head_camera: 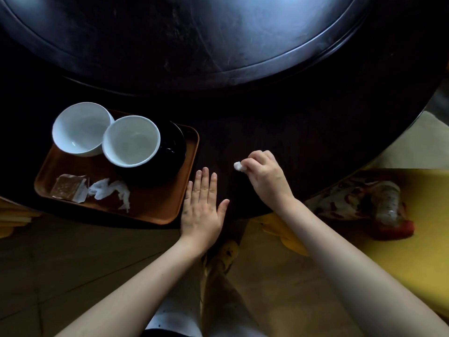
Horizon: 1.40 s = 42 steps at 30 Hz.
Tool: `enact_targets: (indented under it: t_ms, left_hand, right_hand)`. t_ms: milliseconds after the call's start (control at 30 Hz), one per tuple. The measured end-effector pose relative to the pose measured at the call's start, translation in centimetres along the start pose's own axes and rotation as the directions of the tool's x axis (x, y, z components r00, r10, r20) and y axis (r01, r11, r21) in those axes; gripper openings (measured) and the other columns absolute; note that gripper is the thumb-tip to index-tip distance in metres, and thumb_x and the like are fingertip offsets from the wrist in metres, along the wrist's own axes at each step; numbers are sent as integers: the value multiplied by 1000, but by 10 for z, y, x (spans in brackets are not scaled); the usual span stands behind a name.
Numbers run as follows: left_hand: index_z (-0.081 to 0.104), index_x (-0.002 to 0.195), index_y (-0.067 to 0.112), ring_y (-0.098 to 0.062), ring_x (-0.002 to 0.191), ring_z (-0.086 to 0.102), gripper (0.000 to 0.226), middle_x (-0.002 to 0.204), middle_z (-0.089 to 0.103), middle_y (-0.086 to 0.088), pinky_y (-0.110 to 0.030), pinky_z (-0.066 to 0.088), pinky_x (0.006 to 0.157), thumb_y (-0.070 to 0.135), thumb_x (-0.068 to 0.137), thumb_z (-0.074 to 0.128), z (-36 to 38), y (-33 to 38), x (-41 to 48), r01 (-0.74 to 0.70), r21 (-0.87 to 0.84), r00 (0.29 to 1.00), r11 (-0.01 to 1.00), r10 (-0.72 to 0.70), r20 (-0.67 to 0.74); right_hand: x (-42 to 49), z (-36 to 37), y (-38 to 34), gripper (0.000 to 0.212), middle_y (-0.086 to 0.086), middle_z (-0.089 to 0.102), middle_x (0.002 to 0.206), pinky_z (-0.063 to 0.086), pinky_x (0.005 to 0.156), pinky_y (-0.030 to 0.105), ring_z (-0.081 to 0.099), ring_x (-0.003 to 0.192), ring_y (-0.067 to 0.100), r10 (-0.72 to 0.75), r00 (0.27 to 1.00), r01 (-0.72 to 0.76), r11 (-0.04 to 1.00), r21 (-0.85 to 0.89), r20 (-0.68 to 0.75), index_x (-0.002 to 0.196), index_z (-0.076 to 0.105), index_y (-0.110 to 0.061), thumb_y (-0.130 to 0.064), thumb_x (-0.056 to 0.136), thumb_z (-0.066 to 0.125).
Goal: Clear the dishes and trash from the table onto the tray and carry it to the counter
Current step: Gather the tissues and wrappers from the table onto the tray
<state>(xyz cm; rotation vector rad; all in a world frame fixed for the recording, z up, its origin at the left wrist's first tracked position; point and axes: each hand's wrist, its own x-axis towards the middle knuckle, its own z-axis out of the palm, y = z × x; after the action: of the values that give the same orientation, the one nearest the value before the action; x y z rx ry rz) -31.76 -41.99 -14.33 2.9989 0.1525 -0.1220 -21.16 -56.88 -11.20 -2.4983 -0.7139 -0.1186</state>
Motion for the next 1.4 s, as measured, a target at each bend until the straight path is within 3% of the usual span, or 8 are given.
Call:
enact_targets:
  t_ms: [167,267,433,567,833,1000,1167,1400]
  left_hand:
    - [20,146,4,-25,144,13,68,155,15,-18,-41,14,114,48,96,7,1,-2,-16,-21,20,1000,1000,20,4]
    - [21,146,4,-26,144,14,67,155,17,-18,-42,17,113,47,96,10,3,-3,-20,-20,27,1000,999,19,5]
    - [24,145,2,-26,143,17,66,154,22,-19,-41,18,114,46,97,13,2,-2,-19,-20,44,1000,999,20,0]
    - [25,145,2,-27,143,17,66,153,21,-20,-42,21,112,46,96,21,1,-1,-20,-26,66,1000,998,26,4]
    - [23,145,1,-26,143,16,67,154,22,-20,-42,20,112,46,97,13,0,-2,-20,-24,54,1000,998,23,17]
    - [19,145,2,-25,143,14,68,155,17,-19,-42,14,115,48,96,8,1,-4,-19,-35,-2,999,999,35,29]
    - [16,146,4,-25,144,12,69,155,15,-19,-43,15,114,50,96,6,0,-5,-19,-40,13,998,999,39,40]
    - [17,146,3,-25,145,6,71,156,13,-18,-40,8,117,51,95,6,0,-5,-19,-40,23,996,999,38,82]
  right_hand:
    - [-33,-7,-12,20,7,63,87,51,67,27,56,76,21,-160,968,149,986,74,191,89,67,-8,-17,87,49]
    - [-38,-13,-8,22,7,63,89,54,66,29,59,80,20,-161,952,129,982,137,260,90,67,-8,-21,86,49]
    - [30,-9,-4,16,11,63,88,52,70,28,61,82,21,47,998,-54,972,230,37,86,67,-4,-18,84,60]
    - [78,25,-14,18,10,62,87,49,65,28,59,81,22,87,995,-97,974,205,56,89,68,-5,-22,85,64]
    - [30,14,-12,7,6,62,91,46,70,25,56,82,20,-238,933,171,954,248,271,82,70,-12,-7,81,65]
    - [-15,-7,-10,11,6,62,92,38,67,17,55,80,18,-292,875,222,951,217,385,84,69,-14,-4,81,63]
    - [-46,-14,-12,14,4,62,91,38,66,17,54,78,17,-232,894,169,967,190,384,86,68,-16,-4,79,65]
    - [-92,-16,-29,14,7,63,92,54,65,24,59,82,19,-33,959,1,994,111,281,87,68,-11,-1,76,67]
